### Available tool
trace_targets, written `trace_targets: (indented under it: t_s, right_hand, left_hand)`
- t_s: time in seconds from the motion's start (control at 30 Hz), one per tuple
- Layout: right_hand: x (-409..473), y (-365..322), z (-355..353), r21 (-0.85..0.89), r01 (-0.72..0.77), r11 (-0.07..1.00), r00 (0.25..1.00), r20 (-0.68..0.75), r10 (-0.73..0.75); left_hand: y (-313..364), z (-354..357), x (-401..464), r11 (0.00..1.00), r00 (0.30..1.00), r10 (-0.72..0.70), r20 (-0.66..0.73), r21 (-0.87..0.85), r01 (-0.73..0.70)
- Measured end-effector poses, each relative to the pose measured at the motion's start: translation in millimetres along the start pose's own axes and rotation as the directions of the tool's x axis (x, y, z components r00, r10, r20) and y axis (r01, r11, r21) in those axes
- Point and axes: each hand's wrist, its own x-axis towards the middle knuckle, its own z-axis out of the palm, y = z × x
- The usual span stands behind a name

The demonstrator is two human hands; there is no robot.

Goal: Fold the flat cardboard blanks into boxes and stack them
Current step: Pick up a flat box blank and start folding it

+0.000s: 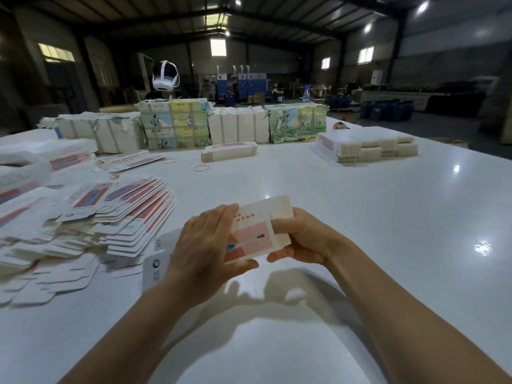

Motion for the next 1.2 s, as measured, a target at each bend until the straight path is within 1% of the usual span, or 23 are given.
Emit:
trace_targets:
  t_s: [0.1,0.2,0.3,0.37,0.43,0.53,0.57,0.6,0.63,0.67,0.7,0.73,0.77,0.8,0.87,1.03,1.13,1.2]
  right_hand:
    - [-2,0,1,-0.170,-0.019,0.985,0.998,-0.059,0.009]
    - [1,2,4,-0.311,-0.056,0.949,0.991,-0.133,0.015]
    - [5,8,7,-0.371,-0.115,0.921,0.970,-0.241,0.024]
    - [7,12,8,-0.351,-0.131,0.927,0.959,-0.283,0.028]
    - [10,12,7,-0.278,-0.165,0.946,0.951,-0.300,0.077]
    - [8,-3,10,-0.053,-0.263,0.963,0.929,-0.285,0.238]
    - [5,-9,10,0.001,-0.255,0.967,0.921,-0.306,0.243]
    - [3,-14,11,0.005,-0.208,0.978,0.913,-0.358,0.196]
    - [-2,-15,12,-0.049,-0.127,0.991,0.894,-0.438,0.093]
    - [-8,-13,15,-0.155,-0.028,0.988,0.848,-0.526,-0.059]
    - [-15,-7,19,-0.298,0.067,0.952,0.767,-0.595,-0.240]
    - [-23,1,24,-0.450,0.131,0.883,0.668,-0.618,-0.414]
    - [-29,11,29,-0.567,0.158,0.809,0.593,-0.601,-0.537]
    - [-33,19,35,-0.632,0.161,0.758,0.561,-0.574,-0.597]
    - [-35,31,42,-0.671,0.141,0.728,0.565,-0.549,-0.616]
    - [-34,39,42,-0.691,0.131,0.711,0.562,-0.540,-0.627]
    - [-36,40,44,-0.724,0.114,0.681,0.573,-0.512,-0.640]
    - [-36,40,45,-0.755,0.116,0.645,0.565,-0.484,-0.668]
  left_hand:
    - [-1,-2,0,0.998,1.000,0.012,0.020,0.053,-0.013]
    - [1,-3,1,0.998,1.000,-0.012,0.026,0.059,0.010]
    - [0,-7,1,0.997,0.999,-0.051,-0.010,0.058,0.052]
    - [1,-9,3,0.995,0.996,-0.075,-0.041,0.067,0.077]
    - [2,-10,5,0.989,0.992,-0.124,-0.033,0.076,0.126]
    - [-2,-10,8,0.969,0.971,-0.238,0.028,0.073,0.236]
    - [-4,-11,9,0.964,0.964,-0.265,0.031,0.040,0.264]
    - [-6,-13,9,0.958,0.958,-0.285,0.036,-0.007,0.286]
    - [-7,-15,9,0.954,0.954,-0.295,0.042,-0.047,0.297]
    - [-7,-16,9,0.952,0.954,-0.295,0.049,-0.070,0.298]
    - [-6,-16,8,0.952,0.955,-0.291,0.059,-0.079,0.295]
    - [-4,-16,7,0.953,0.956,-0.285,0.068,-0.083,0.290]
    - [-2,-15,7,0.955,0.957,-0.280,0.075,-0.085,0.286]
    - [1,-14,7,0.956,0.959,-0.273,0.078,-0.087,0.279]
    - [6,-12,7,0.961,0.963,-0.258,0.074,-0.079,0.263]
    - [10,-8,5,0.955,0.961,-0.267,0.076,-0.110,0.274]
    - [16,-7,4,0.962,0.969,-0.235,0.082,-0.121,0.243]
    - [20,-6,4,0.967,0.974,-0.210,0.082,-0.129,0.220]
